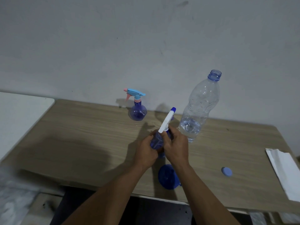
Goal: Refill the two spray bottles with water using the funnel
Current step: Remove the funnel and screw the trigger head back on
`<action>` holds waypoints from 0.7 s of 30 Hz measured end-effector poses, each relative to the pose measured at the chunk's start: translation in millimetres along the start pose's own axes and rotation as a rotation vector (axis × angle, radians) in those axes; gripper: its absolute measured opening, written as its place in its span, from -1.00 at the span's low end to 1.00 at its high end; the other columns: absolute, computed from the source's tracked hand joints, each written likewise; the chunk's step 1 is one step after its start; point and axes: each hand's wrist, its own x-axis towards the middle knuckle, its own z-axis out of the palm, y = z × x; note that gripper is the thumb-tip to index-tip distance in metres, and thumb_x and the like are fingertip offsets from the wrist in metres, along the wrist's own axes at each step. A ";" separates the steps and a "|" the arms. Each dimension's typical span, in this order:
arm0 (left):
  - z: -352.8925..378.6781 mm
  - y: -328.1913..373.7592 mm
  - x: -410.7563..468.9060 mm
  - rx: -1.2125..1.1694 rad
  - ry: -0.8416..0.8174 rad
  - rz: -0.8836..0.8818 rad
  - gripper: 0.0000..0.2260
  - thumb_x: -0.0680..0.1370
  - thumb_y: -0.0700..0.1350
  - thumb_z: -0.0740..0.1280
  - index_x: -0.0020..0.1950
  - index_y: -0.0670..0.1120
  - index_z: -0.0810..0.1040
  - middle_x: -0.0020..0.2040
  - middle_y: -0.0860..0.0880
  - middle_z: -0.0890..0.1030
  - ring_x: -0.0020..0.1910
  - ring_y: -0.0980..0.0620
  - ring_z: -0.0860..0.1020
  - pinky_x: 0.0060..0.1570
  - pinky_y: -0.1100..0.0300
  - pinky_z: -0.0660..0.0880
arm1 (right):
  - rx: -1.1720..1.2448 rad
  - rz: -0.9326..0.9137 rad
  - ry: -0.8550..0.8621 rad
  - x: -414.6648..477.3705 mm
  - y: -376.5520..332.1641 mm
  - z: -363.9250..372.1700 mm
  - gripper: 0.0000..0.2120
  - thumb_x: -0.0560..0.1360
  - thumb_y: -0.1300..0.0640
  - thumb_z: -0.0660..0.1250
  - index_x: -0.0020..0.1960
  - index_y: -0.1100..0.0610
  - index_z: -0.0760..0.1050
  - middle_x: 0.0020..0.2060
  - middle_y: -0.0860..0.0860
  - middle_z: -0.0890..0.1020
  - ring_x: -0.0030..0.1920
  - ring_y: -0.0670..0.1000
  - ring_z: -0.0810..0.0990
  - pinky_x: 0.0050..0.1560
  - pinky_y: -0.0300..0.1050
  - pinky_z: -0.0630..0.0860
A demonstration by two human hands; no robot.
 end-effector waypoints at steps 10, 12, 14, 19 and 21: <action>-2.6 10.6 -13.7 0.114 0.078 -0.064 -0.63 0.43 -0.18 0.46 0.17 0.14 0.56 -0.01 0.10 0.68 0.00 0.10 0.65 -0.01 0.09 0.63 | 0.143 0.001 -0.160 12.5 -19.8 6.0 -0.45 0.55 -0.03 0.42 0.43 -0.05 0.24 -0.10 -0.12 0.58 -0.08 -0.14 0.64 -0.09 -0.27 0.58; -8.0 20.4 -20.7 0.211 0.140 -0.043 -0.59 0.42 -0.16 0.44 0.24 0.10 0.53 0.07 0.11 0.65 0.04 0.13 0.61 0.05 0.13 0.59 | 0.096 -0.050 -0.153 16.0 -25.2 10.2 -0.67 0.57 0.02 0.40 0.20 -0.12 0.31 -0.17 -0.05 0.53 -0.18 -0.12 0.59 -0.17 -0.22 0.56; -16.5 34.8 -28.1 0.276 0.153 -0.053 -0.53 0.42 -0.15 0.47 0.32 0.03 0.49 0.16 0.07 0.62 0.13 0.09 0.58 0.10 0.19 0.54 | 0.087 -0.097 -0.166 17.6 -33.5 14.1 -0.75 0.57 0.14 0.38 0.05 -0.07 0.31 -0.25 -0.04 0.46 -0.30 -0.19 0.50 -0.28 -0.25 0.46; -63.9 63.6 -63.4 0.446 0.183 -0.075 -0.52 0.52 0.05 0.43 0.41 -0.02 0.43 0.31 0.06 0.52 0.28 0.08 0.49 0.14 0.38 0.31 | 0.094 -0.169 -0.245 20.4 -67.6 9.8 -0.74 0.62 0.15 0.31 0.23 -0.02 0.30 -0.10 -0.17 0.51 -0.16 -0.27 0.54 -0.21 -0.42 0.45; -93.3 58.1 -80.5 0.524 0.348 -0.077 -0.47 0.51 0.11 0.43 0.42 -0.05 0.45 0.35 0.01 0.53 0.31 0.06 0.49 0.21 0.35 0.33 | 0.086 -0.154 -0.324 13.1 -80.9 7.5 -0.74 0.62 0.11 0.29 0.25 -0.06 0.31 -0.10 -0.09 0.56 -0.17 -0.14 0.58 -0.16 -0.25 0.53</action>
